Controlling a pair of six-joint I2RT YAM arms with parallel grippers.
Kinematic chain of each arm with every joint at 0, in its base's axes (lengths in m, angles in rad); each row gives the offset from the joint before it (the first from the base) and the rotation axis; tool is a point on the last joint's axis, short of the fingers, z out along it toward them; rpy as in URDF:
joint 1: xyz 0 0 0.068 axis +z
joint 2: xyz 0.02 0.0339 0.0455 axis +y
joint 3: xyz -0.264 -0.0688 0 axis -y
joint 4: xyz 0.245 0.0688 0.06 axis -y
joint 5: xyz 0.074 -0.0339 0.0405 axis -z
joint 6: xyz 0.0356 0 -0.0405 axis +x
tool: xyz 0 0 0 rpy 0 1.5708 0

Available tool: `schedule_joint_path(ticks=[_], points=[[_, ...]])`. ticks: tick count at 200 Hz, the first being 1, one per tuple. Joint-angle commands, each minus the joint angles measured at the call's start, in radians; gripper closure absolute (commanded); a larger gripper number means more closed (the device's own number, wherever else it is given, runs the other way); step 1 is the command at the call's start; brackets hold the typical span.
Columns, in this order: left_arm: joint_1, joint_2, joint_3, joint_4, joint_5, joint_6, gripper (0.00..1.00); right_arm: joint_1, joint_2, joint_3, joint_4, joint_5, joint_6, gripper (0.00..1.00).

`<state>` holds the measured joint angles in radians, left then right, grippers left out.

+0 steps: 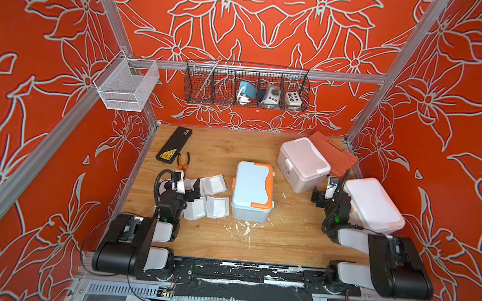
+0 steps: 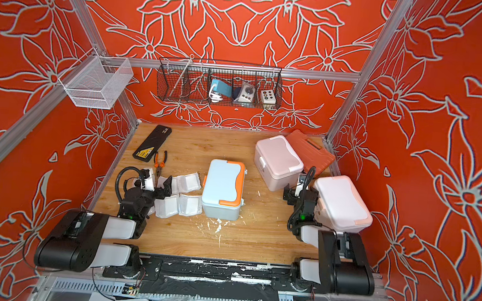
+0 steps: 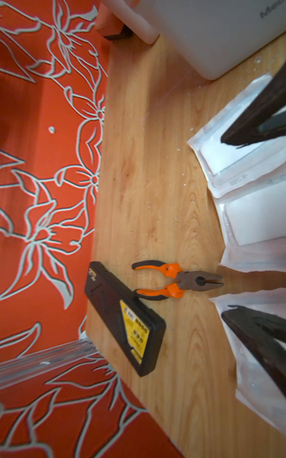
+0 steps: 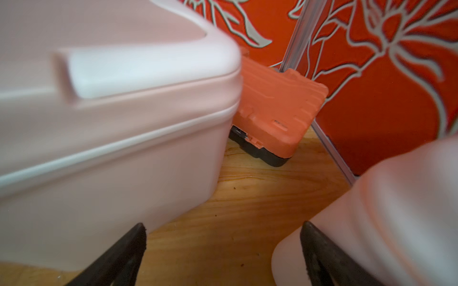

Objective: Open first aid kits and take out gauze
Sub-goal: Reset both arms

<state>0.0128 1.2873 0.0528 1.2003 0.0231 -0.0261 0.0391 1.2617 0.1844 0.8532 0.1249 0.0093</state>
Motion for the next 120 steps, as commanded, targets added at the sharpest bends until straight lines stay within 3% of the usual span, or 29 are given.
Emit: schedule_joint_path(ticks=[1, 40, 71, 85, 104, 120], points=[[-0.003, -0.042, -0.05, 0.078, -0.06, -0.02, 0.02, -0.007, -0.005, -0.012, 0.078, 0.04, 0.017, 0.03], [-0.004, 0.001, -0.018, 0.057, -0.046, -0.014, 0.02, -0.007, 0.022, -0.028, 0.127, 0.042, 0.023, 0.03], [-0.021, 0.128, 0.041, 0.074, -0.072, 0.0, 0.02, -0.024, 0.163, 0.129, -0.008, -0.195, -0.048, 0.02], [-0.028, 0.118, 0.062, 0.015, -0.046, 0.021, 0.02, -0.028, 0.11, 0.119, -0.063, -0.131, -0.028, 0.02], [-0.028, 0.112, 0.06, 0.009, -0.043, 0.02, 0.02, -0.013, 0.161, 0.143, -0.043, -0.062, -0.022, 0.02], [-0.028, 0.116, 0.058, 0.019, -0.045, 0.021, 0.02, -0.005, 0.155, 0.148, -0.075, -0.086, -0.035, 0.02]])
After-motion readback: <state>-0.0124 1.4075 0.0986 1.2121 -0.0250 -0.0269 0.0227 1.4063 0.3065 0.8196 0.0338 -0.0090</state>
